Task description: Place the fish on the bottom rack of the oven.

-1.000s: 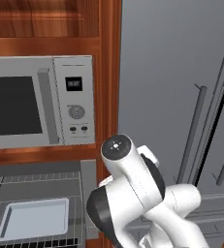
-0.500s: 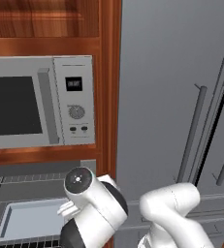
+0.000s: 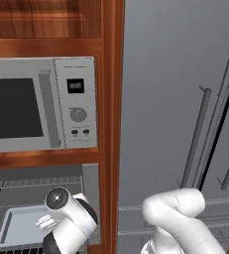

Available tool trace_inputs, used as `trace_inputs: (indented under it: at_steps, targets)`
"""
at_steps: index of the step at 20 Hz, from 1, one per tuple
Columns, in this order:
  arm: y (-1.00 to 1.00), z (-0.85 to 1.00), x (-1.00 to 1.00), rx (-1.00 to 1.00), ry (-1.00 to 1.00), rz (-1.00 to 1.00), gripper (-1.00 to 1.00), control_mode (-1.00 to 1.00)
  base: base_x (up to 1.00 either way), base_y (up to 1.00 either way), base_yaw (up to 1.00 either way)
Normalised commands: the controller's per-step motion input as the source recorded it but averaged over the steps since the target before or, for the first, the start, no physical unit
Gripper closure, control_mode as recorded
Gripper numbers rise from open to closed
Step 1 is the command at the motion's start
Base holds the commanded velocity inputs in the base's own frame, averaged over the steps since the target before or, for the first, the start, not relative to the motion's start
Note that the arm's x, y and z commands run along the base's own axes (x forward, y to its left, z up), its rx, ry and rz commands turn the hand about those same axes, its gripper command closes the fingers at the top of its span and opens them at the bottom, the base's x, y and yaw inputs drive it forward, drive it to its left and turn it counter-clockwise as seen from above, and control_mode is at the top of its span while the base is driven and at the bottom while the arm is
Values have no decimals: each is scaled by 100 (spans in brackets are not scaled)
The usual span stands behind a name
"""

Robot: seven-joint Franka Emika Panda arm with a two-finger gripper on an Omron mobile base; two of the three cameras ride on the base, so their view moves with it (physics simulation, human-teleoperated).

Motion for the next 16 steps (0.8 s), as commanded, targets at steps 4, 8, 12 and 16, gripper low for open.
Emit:
trace_inputs:
  at_steps: [4, 8, 12, 16]
  targets:
    - [100, -88, 94, 0, 9, 0, 100, -100, 0, 0, 0]
    - [99, -71, 61, -1, 16, -2, 100, -100, 0, 0, 0]
    - [79, -60, 50, -12, 3, -10, 100, -100, 0, 0, 0]
    - [31, -62, 36, -7, 6, -20, 100, -100, 0, 0, 0]
